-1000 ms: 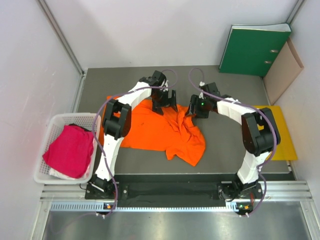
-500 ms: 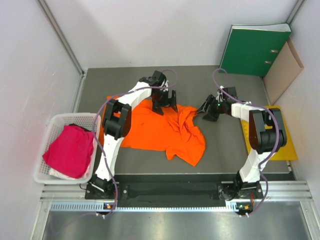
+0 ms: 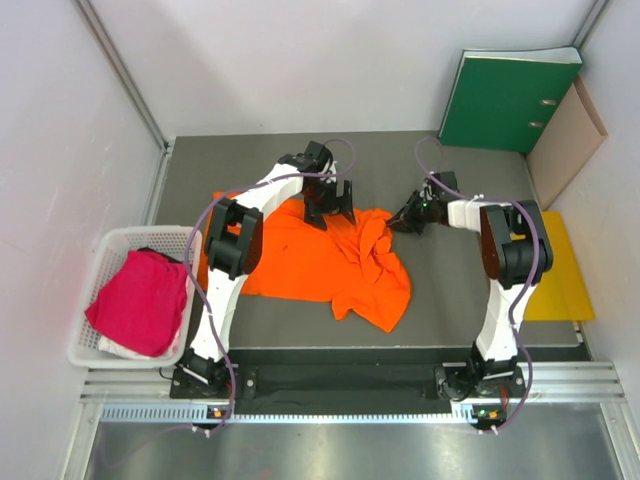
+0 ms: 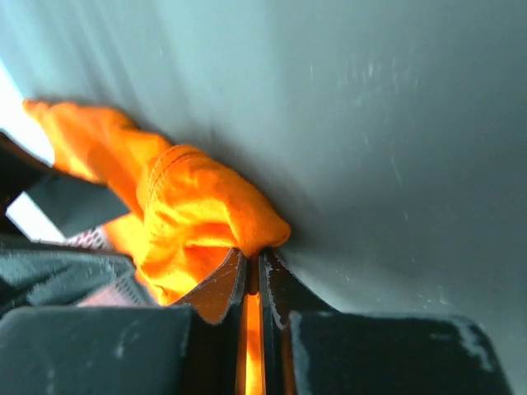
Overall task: Fold and stack the t-shirts
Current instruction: Fold the flattened tshirt in 1/3 of the way
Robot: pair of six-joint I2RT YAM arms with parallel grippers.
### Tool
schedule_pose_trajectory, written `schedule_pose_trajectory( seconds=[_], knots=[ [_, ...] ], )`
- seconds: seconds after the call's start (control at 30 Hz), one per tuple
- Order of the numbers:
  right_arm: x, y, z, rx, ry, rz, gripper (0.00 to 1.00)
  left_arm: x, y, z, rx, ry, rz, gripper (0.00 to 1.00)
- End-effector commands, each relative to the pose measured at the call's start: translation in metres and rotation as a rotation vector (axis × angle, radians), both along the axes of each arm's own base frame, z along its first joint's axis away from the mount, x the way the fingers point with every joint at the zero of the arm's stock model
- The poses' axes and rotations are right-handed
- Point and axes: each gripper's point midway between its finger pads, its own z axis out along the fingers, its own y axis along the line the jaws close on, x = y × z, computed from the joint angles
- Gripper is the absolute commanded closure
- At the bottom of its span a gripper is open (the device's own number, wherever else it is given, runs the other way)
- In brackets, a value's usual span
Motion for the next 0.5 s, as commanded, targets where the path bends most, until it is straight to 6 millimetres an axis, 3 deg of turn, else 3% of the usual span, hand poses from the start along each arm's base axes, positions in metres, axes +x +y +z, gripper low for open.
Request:
schedule_pose_trajectory(
  seconds=[0.0,0.07,0.2,0.3,0.37,0.4,0.47],
  knots=[
    [0.033,-0.018,0.038,-0.175,-0.127,-0.07,1.0,-0.011,0.036,-0.047,0.183,0.066,0.003,0.01],
    [0.036,-0.029,0.049,-0.26,-0.161,-0.07,1.0,-0.011,0.041,-0.05,0.214,0.065,0.011,0.01],
    [0.057,-0.047,0.103,-0.463,-0.361,-0.082,1.0,-0.013,0.047,-0.056,0.254,0.086,0.015,0.01],
    [0.069,-0.051,0.124,-0.588,-0.467,-0.083,0.99,-0.014,0.047,-0.059,0.255,0.092,0.019,0.01],
    [0.073,-0.05,0.125,-0.642,-0.486,-0.08,0.95,-0.014,0.047,-0.059,0.256,0.093,0.019,0.01],
    [0.077,-0.055,0.116,-0.689,-0.479,-0.079,0.92,-0.014,0.048,-0.059,0.257,0.094,0.017,0.01],
    [0.081,-0.059,0.109,-0.72,-0.445,-0.093,0.75,-0.016,0.048,-0.059,0.257,0.098,0.015,0.01]
  ],
)
